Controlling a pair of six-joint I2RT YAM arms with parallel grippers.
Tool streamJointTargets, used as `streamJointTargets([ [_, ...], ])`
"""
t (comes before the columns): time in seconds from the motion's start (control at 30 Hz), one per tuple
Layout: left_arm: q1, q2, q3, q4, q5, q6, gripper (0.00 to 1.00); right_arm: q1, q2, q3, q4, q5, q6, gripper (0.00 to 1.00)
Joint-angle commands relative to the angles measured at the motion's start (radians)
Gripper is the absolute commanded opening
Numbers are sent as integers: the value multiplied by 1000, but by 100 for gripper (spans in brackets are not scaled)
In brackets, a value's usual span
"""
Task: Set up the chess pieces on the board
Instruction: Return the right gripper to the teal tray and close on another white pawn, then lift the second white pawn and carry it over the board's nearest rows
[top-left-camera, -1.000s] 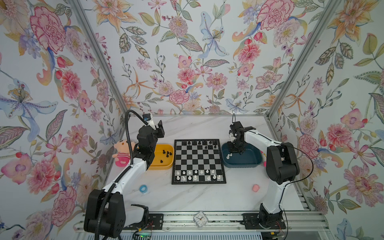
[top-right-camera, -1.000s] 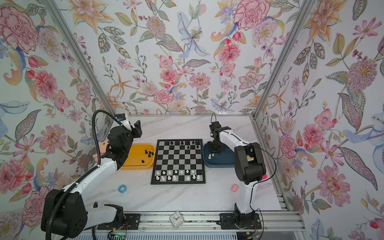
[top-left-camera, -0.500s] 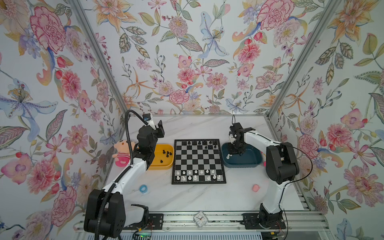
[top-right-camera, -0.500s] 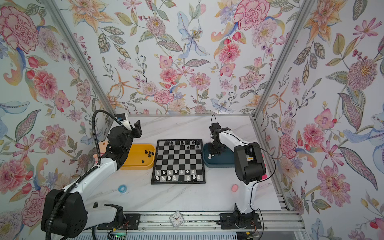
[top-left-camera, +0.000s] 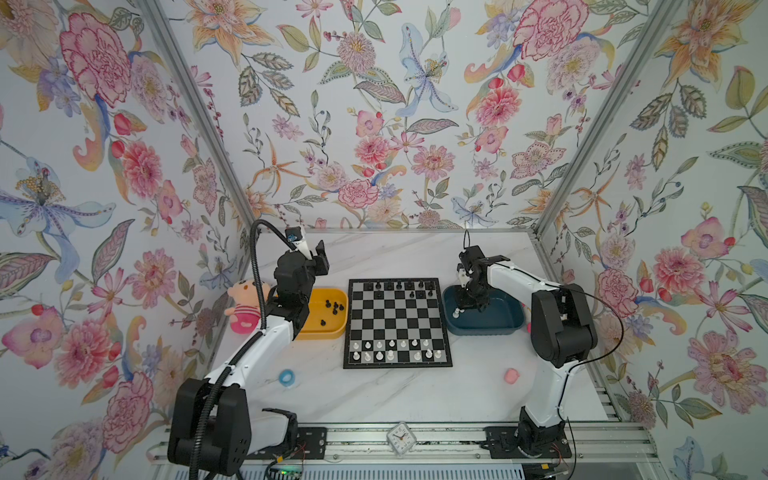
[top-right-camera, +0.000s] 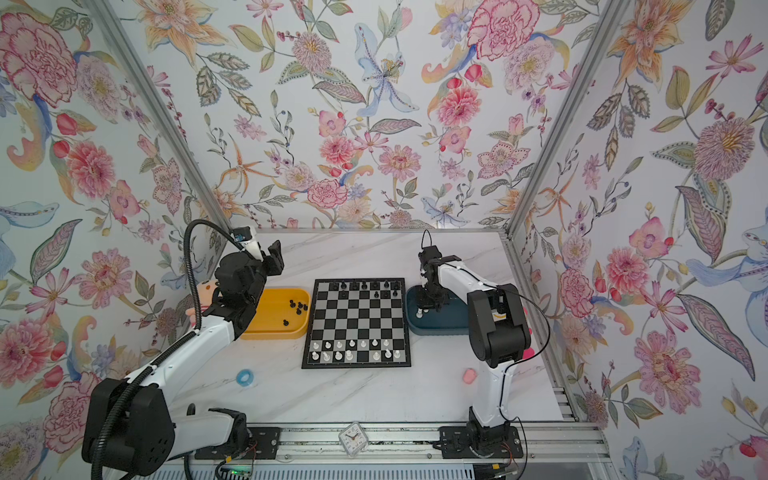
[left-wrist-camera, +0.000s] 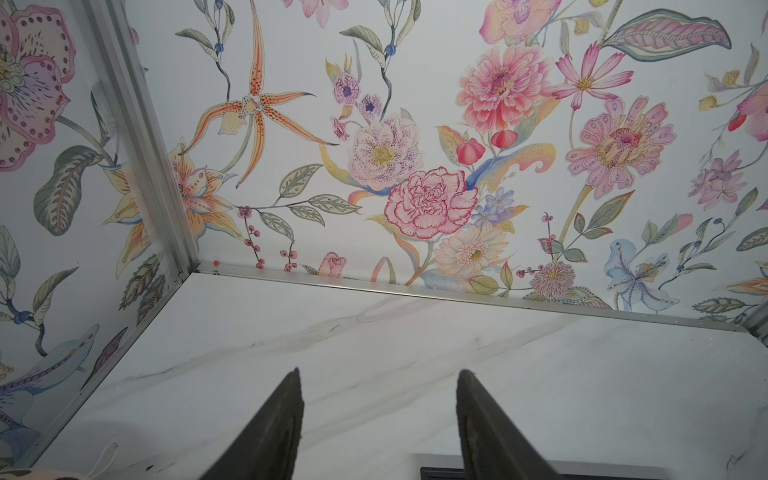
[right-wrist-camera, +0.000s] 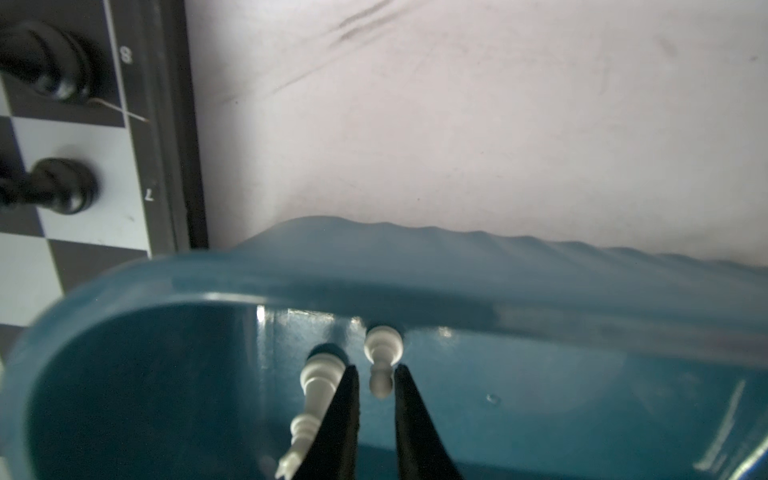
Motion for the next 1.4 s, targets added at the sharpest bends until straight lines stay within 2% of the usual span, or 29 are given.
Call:
streamJointTargets([
  [0.0,11,4,19,-1,1,-1,60,-3,32,-12,7,-11,-2,18],
  [0.4,11,2,21,-1,2,1,60,-4,29,-11,8,-5,-2,10],
  [0.87,11,-22,-6,14,6,1,60,14,-68,26,-73,40,-6,6],
  [1.23,11,-72,-57,30,21,-6,61,132,-166,86,-196,142,13,6],
  [1.37,12,-93,-80,34,26,-6,61,191,-190,100,-238,147,33,6],
])
